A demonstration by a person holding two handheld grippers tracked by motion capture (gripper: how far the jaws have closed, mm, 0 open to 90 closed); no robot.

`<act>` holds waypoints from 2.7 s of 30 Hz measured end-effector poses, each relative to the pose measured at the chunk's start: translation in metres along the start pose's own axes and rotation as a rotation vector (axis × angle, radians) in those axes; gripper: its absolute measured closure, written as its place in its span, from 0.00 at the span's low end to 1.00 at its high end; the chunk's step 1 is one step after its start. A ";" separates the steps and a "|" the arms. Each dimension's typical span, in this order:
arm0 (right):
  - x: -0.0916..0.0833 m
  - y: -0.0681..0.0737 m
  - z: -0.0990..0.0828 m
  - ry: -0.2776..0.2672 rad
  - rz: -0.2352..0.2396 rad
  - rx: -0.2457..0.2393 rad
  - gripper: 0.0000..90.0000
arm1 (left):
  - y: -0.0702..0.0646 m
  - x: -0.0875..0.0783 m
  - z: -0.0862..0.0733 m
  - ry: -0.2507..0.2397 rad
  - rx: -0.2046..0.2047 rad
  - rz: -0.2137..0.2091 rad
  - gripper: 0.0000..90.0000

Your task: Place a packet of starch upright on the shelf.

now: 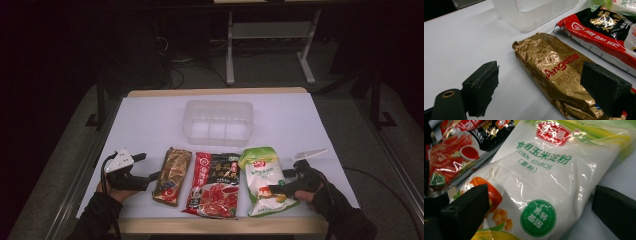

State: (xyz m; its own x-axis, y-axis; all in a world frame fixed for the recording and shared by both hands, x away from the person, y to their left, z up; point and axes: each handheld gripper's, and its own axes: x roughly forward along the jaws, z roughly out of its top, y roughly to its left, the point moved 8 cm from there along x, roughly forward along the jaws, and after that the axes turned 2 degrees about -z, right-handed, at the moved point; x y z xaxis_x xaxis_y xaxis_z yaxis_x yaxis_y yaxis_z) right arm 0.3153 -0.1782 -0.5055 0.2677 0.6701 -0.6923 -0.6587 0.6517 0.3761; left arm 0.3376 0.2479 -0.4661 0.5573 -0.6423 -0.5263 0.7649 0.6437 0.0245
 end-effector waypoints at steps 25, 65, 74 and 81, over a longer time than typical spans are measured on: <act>0.006 0.013 0.015 0.034 0.010 -0.141 0.54 | -0.004 0.010 -0.005 0.039 0.018 -0.014 0.16; -0.038 0.033 0.037 -0.258 -0.220 -0.269 0.87 | -0.002 0.005 -0.003 -0.013 -0.018 -0.034 0.18; -0.040 0.035 0.043 -0.310 -0.253 -0.260 0.87 | -0.003 0.005 -0.003 -0.011 -0.021 -0.039 0.18; -0.040 0.040 0.057 -0.371 -0.330 -0.284 0.87 | -0.003 0.005 -0.003 -0.013 -0.021 -0.039 0.18</act>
State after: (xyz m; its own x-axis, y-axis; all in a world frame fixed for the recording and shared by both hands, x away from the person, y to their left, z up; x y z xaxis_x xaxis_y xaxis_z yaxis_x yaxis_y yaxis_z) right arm 0.3179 -0.1583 -0.4280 0.6866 0.5602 -0.4635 -0.6474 0.7612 -0.0390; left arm 0.3371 0.2440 -0.4710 0.5314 -0.6726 -0.5151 0.7792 0.6266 -0.0143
